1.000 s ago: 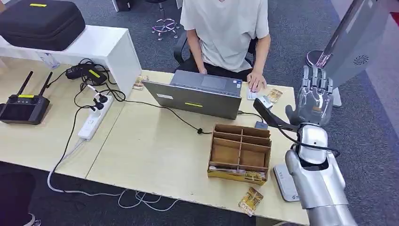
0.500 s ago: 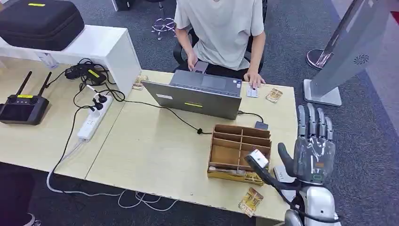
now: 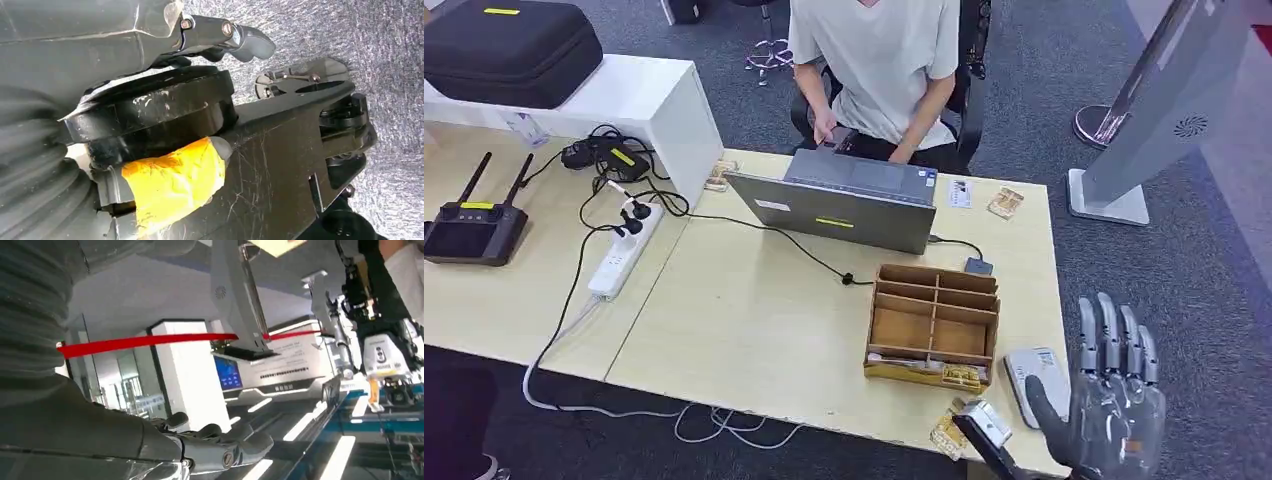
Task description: Pass the card to the sensor for recognition and then transmit it.
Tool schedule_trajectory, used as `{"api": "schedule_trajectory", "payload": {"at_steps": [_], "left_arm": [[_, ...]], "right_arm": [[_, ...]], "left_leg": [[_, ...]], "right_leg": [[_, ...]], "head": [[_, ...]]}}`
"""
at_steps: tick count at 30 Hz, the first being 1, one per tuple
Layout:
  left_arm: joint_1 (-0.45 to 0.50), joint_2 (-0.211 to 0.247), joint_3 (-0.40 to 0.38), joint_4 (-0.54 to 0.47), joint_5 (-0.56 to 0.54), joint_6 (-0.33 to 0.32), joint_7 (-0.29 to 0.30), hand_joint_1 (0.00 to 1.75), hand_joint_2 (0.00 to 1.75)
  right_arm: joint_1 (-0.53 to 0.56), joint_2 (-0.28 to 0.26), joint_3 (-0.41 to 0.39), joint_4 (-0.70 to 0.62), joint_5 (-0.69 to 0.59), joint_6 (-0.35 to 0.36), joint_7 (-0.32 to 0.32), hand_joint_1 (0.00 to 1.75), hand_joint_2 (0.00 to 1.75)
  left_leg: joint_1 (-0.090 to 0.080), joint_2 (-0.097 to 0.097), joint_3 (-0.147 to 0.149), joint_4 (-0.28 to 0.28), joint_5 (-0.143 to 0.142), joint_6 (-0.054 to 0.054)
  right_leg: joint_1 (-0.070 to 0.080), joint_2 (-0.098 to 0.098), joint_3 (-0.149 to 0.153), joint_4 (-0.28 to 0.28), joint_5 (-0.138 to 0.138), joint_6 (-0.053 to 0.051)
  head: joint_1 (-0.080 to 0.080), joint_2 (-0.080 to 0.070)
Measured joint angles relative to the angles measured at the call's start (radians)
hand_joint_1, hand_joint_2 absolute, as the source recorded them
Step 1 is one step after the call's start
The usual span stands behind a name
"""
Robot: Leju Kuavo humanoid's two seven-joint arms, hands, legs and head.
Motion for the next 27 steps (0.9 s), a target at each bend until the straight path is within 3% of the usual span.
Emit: {"api": "schedule_trajectory", "payload": {"at_steps": [15,27], "left_arm": [[0.000,0.000,0.000,0.000,0.026,-0.006,-0.014,0.00,1.75],[0.001,0.000,0.000,0.000,0.032,-0.009,-0.023,0.00,1.75]], "right_arm": [[0.005,-0.007,0.045,0.141,-0.085,0.030,-0.034,0.00,1.75],[-0.051,-0.001,0.100,0.291,-0.096,0.013,-0.032,0.00,1.75]], "left_leg": [[0.000,0.000,0.000,0.000,0.000,0.000],[0.000,0.000,0.000,0.000,0.000,0.000]], "right_leg": [[0.000,0.000,0.000,0.000,0.000,0.000],[0.000,0.000,0.000,0.000,0.000,0.000]], "head": [[0.000,0.000],[0.000,0.000]]}}
